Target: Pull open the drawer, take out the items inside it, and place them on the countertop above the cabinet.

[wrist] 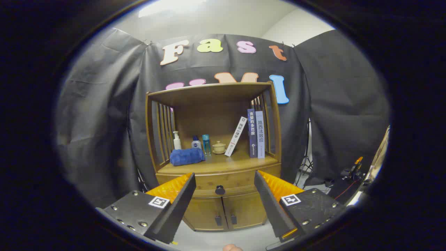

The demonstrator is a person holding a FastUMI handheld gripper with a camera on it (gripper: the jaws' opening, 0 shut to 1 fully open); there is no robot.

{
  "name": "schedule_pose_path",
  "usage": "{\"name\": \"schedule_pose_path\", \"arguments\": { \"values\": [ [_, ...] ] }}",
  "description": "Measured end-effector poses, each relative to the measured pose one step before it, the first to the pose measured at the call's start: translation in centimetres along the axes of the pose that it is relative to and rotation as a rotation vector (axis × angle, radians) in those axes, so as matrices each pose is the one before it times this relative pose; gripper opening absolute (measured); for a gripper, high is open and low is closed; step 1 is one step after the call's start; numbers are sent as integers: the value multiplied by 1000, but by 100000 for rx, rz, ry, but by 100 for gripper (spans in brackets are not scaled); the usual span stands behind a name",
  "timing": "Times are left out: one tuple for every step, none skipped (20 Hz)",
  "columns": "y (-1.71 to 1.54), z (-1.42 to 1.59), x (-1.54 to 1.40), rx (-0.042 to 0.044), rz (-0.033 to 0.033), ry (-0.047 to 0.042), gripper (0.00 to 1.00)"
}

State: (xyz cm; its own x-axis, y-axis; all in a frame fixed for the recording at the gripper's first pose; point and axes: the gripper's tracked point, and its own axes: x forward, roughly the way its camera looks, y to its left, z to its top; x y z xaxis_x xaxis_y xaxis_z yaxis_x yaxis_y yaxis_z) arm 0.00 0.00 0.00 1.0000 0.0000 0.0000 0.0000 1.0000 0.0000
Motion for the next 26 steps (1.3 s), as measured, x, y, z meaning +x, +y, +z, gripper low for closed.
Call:
{"name": "schedule_pose_path", "arguments": {
  "values": [
    [12,-65,-89,-702,-7,-123,100],
    [116,-24,-23,-898,26,-172,100],
    [13,-57,-119,-836,-141,-175,100],
    [65,-57,-7,-482,48,37,100],
    [65,-190,117,-249,218,133,100],
    [36,11,-67,15,6,-15,100],
    [-106,-32,-48,-37,-109,-167,100],
    [-9,-98,-55,86,-161,-98,100],
    [-51,-47,16,131,0,169,100],
    [-31,-73,89,113,-136,195,100],
    [-87,-149,1,1,-179,21,100],
    [-70,-110,64,-99,-200,61,100],
    [-106,-178,63,-105,-134,-82,100],
    [2,-188,34,-68,-55,121,100],
    [122,-289,27,21,334,188,100],
    [116,-235,34,38,270,241,100],
    [-17,-219,32,-144,213,304,100],
    [5,-158,92,-440,-112,223,100],
    [-63,-168,126,-576,-202,-47,100],
    [-46,-49,43,-409,-206,-140,100],
    [62,-269,120,-191,12,93,100],
    [-46,-177,53,70,-164,361,100],
    [30,-264,148,251,64,219,100],
    [-15,-146,100,180,-65,267,100],
    [-114,-332,131,74,-109,399,100],
    [-50,-156,126,55,-129,193,100]
  ]
}}
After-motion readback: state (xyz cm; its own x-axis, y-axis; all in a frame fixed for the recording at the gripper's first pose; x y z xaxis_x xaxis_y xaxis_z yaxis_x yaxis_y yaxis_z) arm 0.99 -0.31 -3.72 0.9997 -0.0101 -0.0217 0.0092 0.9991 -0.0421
